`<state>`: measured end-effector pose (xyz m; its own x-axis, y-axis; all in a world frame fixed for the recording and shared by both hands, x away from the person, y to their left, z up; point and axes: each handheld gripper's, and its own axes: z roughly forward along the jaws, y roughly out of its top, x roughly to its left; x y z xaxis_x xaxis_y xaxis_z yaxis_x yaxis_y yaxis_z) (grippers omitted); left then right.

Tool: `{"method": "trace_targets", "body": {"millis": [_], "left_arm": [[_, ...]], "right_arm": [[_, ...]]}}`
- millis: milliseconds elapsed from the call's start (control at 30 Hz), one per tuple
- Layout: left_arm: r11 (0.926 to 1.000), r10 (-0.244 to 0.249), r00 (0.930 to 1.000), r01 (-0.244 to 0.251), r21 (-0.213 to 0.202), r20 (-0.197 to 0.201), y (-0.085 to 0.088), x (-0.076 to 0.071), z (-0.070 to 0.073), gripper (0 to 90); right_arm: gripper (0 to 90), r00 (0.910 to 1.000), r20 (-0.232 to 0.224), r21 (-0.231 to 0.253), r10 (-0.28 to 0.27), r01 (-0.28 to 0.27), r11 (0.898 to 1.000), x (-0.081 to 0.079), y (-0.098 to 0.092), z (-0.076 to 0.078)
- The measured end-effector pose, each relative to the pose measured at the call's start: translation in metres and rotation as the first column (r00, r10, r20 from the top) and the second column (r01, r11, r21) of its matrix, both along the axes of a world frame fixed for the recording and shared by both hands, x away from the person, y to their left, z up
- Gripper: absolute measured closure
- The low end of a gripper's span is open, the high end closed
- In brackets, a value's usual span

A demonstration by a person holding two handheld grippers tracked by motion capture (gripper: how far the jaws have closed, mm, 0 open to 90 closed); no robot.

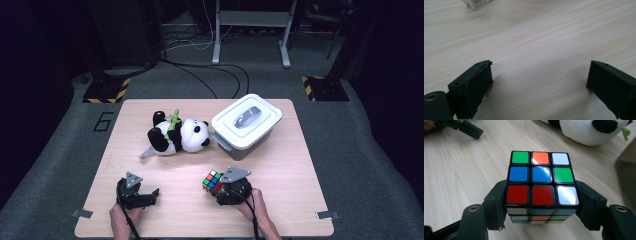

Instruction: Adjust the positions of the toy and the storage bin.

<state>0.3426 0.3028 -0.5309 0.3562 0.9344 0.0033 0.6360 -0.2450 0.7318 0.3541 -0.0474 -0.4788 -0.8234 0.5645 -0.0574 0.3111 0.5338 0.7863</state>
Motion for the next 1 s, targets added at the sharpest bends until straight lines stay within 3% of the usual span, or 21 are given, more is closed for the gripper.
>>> {"method": "trace_targets", "body": {"millis": [600,1000], "left_arm": [[1.0000,-0.004,1.0000,0.004,-0.002,-0.006,0.000,0.000,0.000,5.9],[1.0000,-0.005,1.0000,0.005,-0.002,-0.007,0.000,0.000,0.000,6.0]], "right_arm": [[33.2,0.9986,-0.024,-0.001,0.048,-0.048,0.999,0.022,0.054,0.006],[33.2,0.9966,-0.045,-0.004,0.069,-0.070,0.998,0.030,0.087,-0.005]]}}
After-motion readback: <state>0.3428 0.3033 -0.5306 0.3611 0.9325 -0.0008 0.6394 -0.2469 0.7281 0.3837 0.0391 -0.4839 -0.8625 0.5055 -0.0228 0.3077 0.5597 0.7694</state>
